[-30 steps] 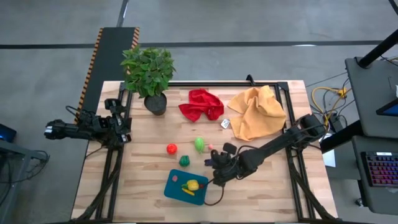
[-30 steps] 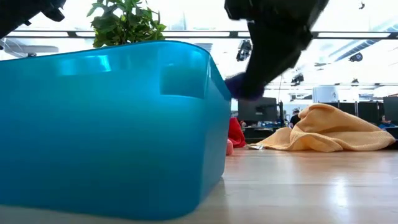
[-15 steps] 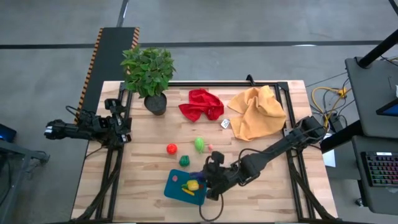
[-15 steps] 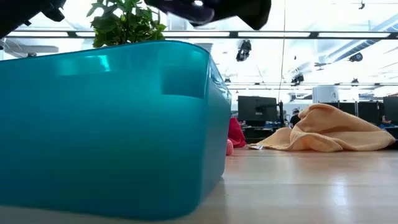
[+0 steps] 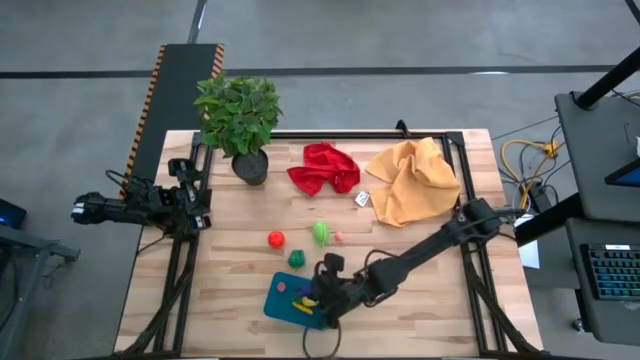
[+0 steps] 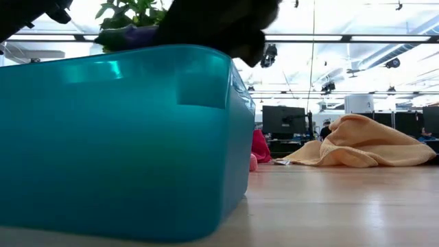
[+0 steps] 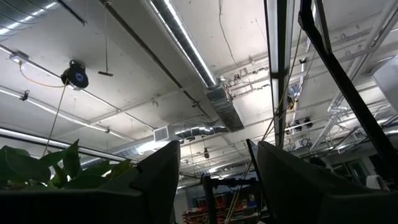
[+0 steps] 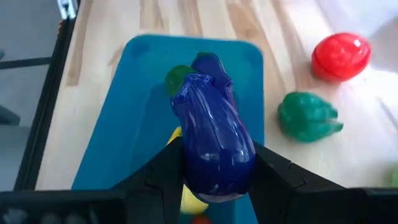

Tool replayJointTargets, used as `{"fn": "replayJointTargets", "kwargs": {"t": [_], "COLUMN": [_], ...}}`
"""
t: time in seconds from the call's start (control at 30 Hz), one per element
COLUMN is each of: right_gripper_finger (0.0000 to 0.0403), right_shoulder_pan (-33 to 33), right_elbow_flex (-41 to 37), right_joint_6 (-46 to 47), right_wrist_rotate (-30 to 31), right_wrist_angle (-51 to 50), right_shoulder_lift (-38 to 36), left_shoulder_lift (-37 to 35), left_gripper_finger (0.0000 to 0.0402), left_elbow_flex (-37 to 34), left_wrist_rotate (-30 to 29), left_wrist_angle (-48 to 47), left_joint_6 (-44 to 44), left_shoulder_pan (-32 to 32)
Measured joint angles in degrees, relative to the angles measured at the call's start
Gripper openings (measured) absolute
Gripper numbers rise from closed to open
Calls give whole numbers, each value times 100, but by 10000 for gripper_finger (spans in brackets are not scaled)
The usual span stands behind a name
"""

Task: Pick and placing Produce into tupperware
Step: Put the eggplant into the blue basket, then put the peach into the blue basket

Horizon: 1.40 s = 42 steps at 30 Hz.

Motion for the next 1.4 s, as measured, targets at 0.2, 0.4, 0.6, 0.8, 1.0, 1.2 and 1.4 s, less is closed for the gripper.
{"fn": "replayJointTargets", "kwargs": {"t": [0.2, 0.4, 0.6, 0.8, 1.0, 1.2, 1.4], "right_gripper_finger": [137, 122, 121, 119, 134, 162, 185], "right_shoulder_pan": [-137, -242, -302, -381, -414, -449, -499], "right_elbow_flex": [339, 587, 788, 782, 775, 771, 769], "right_joint_6": [-259, -342, -495, -494, -505, -506, -547], "right_wrist_rotate": [-3, -248, -345, -503, -777, -798, -795], "right_wrist_angle": [69, 184, 166, 160, 156, 157, 162], "right_shoulder_lift": [215, 573, 674, 679, 681, 701, 701], "left_shoulder_lift": [0, 0, 0, 0, 0, 0, 0], "left_gripper_finger": [199, 199, 199, 199, 199, 199, 199], "left_elbow_flex": [0, 0, 0, 0, 0, 0, 0], "left_wrist_rotate": [0, 0, 0, 0, 0, 0, 1], "left_wrist_angle": [-3, -3, -3, -2, -1, -1, -3], "left_joint_6": [0, 2, 2, 4, 4, 4, 4], "left_shoulder_pan": [0, 2, 2, 2, 2, 0, 2]}}
